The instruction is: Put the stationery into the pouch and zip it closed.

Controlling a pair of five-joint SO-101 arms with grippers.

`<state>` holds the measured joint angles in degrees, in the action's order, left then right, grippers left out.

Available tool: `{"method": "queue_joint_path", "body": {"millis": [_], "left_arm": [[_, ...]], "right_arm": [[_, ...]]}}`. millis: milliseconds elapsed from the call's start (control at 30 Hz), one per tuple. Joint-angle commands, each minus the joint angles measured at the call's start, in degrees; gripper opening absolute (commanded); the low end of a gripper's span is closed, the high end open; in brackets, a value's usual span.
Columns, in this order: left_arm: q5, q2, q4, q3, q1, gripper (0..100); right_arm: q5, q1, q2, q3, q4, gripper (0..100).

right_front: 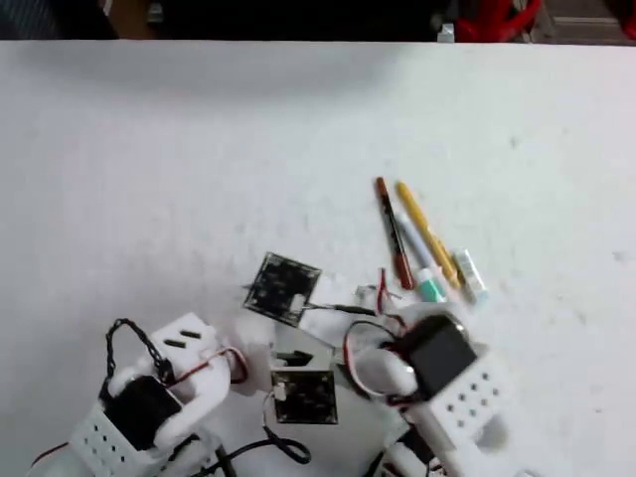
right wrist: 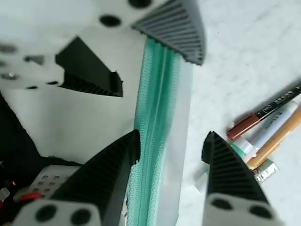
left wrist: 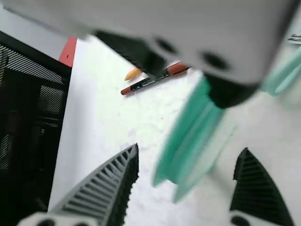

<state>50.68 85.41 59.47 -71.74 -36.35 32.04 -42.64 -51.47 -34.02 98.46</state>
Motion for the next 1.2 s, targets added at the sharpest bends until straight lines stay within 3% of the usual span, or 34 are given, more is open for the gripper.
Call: {"method": "queue_joint_path", "body": {"millis": [0,267,500,633,800,933,1033,1100,1167], "left_arm": [[-0.53,0.75,-3.25,0.35,2.07,32],[-0.7,0.75,-4.66,0.35,2.33,32],[-2.64,0.75,-7.91,0.09,4.0,32],[-6.86,0.66,-8.88,-0.79,0.75,32],[-6.95,0.66,-9.41,-3.69,0.13,32],[-6.95,0.75,-4.84,-4.31,0.13,32],[-7.21,0.75,-3.25,-4.22,0.13,32],[-10.11,0.75,-3.16,-4.22,0.13,32],[-13.19,0.75,-3.34,-4.22,0.13,32]], "right_arm": [[0.97,1.19,1.54,0.0,0.75,20.6],[5.27,5.32,-2.15,-2.46,0.57,20.5],[17.32,17.8,-3.56,-4.75,0.31,9.4],[19.43,24.84,-3.74,-4.84,0.04,9.1],[24.18,33.01,-3.91,-4.84,-2.95,8.7],[24.09,36.18,-4.09,-2.46,-5.23,9.1],[19.43,36.62,-3.74,5.89,-5.23,7.6],[17.76,36.18,-2.95,8.88,-6.11,0.8],[17.85,36.62,-1.01,8.79,-8.66,2.9]]}}
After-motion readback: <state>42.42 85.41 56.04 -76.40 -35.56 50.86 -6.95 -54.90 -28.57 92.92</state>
